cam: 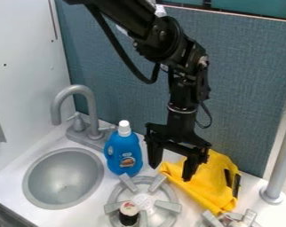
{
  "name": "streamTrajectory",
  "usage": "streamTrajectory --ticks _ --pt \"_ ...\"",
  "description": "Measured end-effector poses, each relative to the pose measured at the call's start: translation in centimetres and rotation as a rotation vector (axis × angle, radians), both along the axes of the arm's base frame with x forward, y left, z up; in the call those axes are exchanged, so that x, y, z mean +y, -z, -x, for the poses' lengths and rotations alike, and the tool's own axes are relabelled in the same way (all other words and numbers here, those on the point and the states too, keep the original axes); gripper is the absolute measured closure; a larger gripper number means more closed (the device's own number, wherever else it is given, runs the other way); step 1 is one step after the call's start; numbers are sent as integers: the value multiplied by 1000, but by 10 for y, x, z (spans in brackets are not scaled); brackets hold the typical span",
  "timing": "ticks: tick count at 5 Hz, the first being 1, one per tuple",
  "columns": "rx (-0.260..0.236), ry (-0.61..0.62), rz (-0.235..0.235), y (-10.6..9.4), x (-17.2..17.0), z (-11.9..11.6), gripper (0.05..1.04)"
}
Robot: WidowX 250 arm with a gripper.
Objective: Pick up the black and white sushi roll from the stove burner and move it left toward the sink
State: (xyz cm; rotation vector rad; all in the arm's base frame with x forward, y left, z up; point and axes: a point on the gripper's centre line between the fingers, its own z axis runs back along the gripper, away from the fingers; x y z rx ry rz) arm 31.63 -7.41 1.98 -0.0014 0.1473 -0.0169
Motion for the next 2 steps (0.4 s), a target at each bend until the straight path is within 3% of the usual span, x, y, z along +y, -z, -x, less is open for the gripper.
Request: streamTrajectory --ticks 1,2 --pt "40 -3 -9 12 2 5 83" --pt "76 -20 -65 18 22 12 82"
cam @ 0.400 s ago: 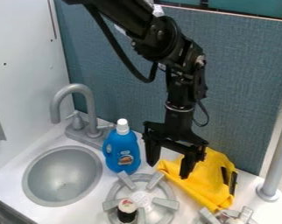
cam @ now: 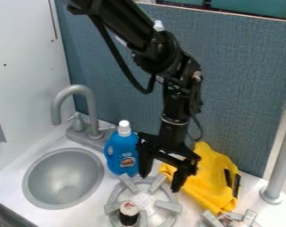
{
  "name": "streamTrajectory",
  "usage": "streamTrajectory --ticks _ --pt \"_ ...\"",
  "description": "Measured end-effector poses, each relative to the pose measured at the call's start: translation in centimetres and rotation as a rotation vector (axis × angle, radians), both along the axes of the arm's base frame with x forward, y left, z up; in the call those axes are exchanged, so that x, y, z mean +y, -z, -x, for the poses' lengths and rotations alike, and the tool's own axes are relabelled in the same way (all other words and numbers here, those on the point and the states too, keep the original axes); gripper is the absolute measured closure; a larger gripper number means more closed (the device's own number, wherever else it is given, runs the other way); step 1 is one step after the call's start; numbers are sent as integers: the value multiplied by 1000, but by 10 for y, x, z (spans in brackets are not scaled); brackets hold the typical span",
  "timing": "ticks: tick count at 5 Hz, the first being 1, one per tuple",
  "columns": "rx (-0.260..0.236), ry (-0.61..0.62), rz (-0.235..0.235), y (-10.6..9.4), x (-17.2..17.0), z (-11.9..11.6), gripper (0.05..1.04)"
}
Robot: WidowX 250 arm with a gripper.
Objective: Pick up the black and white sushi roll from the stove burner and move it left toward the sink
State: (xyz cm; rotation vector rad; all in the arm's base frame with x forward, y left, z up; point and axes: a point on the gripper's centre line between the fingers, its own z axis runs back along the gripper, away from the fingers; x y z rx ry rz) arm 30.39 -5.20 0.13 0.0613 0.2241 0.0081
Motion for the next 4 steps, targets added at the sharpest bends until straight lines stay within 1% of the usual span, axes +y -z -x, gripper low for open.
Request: streamTrajectory --ticks 1,2,3,4 --pt "8 -105 -132 10 28 12 82" --pt "16 -128 -138 22 40 22 82" --pt "13 -135 -66 43 45 24 82" --pt "-8 -130 20 55 42 23 82"
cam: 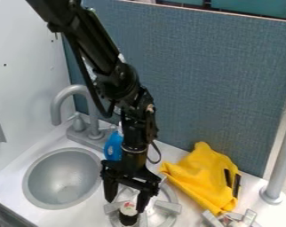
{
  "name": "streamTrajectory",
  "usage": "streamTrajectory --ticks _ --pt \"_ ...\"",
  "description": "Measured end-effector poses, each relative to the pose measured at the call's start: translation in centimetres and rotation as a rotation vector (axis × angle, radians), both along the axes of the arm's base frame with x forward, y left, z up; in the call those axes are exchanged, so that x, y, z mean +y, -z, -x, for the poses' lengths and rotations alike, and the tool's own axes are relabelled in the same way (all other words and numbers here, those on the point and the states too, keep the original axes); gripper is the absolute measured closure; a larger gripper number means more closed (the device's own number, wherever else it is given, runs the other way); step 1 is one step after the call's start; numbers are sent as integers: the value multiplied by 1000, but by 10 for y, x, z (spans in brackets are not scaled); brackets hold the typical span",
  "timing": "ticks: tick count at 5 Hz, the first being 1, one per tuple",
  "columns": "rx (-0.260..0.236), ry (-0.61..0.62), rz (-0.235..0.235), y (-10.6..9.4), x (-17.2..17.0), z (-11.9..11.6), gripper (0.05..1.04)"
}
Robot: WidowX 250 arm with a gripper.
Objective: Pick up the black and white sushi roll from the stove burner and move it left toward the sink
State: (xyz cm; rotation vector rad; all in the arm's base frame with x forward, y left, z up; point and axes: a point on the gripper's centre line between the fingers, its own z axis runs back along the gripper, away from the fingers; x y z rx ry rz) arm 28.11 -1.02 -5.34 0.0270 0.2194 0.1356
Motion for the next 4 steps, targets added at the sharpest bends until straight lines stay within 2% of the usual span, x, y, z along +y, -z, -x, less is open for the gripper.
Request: streamTrajectory --ticks 1,2,3,4 --pt "-41 -28 27 6 -3 -5 83" --pt "-24 -56 1 11 -1 -4 83" --pt "26 -88 -11 20 0 -4 82" --pt "89 -115 -46 27 4 -3 83"
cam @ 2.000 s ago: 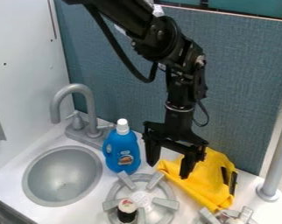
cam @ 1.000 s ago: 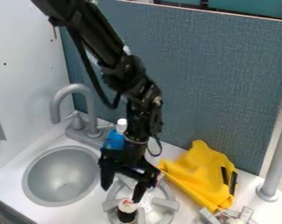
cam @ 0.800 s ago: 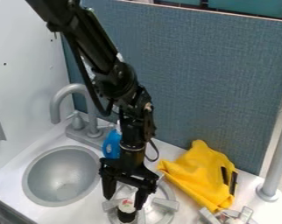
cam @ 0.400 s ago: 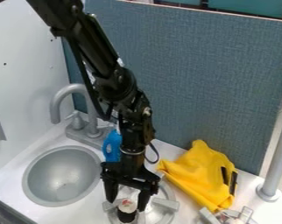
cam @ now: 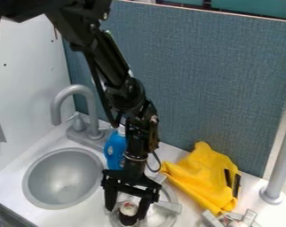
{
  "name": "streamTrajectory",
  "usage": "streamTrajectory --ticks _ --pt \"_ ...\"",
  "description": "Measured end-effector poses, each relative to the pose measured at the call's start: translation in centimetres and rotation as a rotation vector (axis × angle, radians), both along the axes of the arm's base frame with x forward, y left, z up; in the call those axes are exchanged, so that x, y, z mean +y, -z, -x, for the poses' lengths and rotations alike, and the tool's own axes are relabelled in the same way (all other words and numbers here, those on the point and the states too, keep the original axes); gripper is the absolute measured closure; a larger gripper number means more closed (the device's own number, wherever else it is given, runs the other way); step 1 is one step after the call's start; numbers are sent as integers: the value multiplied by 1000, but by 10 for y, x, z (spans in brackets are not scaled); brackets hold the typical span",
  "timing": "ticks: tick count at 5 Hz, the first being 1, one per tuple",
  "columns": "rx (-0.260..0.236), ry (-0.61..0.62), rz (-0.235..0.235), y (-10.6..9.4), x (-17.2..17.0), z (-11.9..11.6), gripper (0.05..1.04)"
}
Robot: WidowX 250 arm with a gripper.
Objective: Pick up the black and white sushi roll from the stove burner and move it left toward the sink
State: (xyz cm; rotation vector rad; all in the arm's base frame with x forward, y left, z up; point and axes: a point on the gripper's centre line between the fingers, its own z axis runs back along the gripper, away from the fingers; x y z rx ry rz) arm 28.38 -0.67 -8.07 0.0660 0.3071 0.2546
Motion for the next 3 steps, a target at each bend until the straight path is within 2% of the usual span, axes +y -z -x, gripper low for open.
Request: streamTrajectory --ticks 1,2,3 --pt "-19 15 16 2 -2 -3 137" --pt "-2 16 15 2 -2 1 401" --pt "-46 -1 12 -24 -2 -4 532"
